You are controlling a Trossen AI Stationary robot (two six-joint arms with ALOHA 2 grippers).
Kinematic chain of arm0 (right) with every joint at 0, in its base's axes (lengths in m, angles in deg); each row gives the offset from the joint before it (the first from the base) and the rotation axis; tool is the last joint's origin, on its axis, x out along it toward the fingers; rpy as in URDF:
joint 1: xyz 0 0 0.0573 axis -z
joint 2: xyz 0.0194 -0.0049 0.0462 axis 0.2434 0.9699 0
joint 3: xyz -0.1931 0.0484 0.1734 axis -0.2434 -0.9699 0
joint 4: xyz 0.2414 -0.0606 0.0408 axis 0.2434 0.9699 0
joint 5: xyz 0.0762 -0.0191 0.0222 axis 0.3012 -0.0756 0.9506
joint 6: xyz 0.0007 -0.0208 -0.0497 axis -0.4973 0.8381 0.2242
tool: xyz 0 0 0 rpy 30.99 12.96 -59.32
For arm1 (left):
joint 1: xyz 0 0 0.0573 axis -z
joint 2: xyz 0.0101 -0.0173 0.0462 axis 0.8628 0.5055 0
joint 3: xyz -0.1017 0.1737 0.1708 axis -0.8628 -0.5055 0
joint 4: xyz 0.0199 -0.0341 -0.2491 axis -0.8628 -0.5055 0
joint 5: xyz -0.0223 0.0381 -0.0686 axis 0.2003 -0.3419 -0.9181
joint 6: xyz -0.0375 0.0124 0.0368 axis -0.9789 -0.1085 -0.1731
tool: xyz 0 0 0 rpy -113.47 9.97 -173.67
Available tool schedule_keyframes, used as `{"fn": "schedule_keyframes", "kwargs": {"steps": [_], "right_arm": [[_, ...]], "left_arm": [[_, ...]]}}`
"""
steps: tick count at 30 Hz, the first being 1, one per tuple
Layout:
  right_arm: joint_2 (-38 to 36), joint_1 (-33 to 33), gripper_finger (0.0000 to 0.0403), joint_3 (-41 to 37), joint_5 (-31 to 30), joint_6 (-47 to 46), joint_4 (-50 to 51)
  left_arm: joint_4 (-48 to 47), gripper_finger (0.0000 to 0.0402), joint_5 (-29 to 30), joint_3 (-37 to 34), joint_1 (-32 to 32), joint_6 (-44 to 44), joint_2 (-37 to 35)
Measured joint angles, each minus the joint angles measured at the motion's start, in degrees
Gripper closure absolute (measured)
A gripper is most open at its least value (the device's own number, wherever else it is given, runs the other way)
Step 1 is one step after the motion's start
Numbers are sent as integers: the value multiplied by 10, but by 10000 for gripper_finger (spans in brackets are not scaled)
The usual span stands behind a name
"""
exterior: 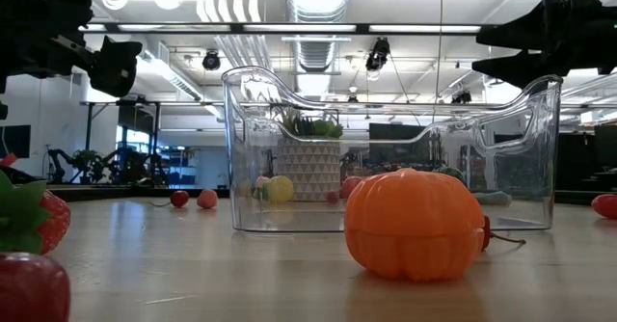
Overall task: Pick and placing Produce into tupperware
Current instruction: Put the watermelon into the transparent bin
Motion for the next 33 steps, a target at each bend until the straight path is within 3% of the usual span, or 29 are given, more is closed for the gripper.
{"fn": "schedule_keyframes", "kwargs": {"steps": [3,9,11,14,17,19,23,27,30,31,33], "right_arm": [[4,0,149,0,5,86,-102],[17,0,149,1,90,321,-377],[18,0,149,1,80,330,-401],[19,6,149,1,27,213,-391],[24,16,149,3,4,104,-334],[39,23,149,20,6,75,-280],[103,48,149,116,32,68,-132],[187,81,149,238,31,81,-40],[229,123,149,319,-81,-76,38],[233,142,149,345,-111,-157,111],[240,186,149,402,-95,-312,312]], "left_arm": [[0,130,0,0,0,0,0],[0,130,0,0,0,0,0],[0,130,0,0,0,0,0],[0,130,0,0,0,0,0],[0,130,1,0,0,0,0],[9,130,34,0,0,0,0],[30,130,102,0,0,3,0],[31,130,121,0,0,3,-1],[47,130,121,0,0,-15,0],[70,130,121,-1,0,-49,0],[128,130,141,-1,-1,-113,1]]}}
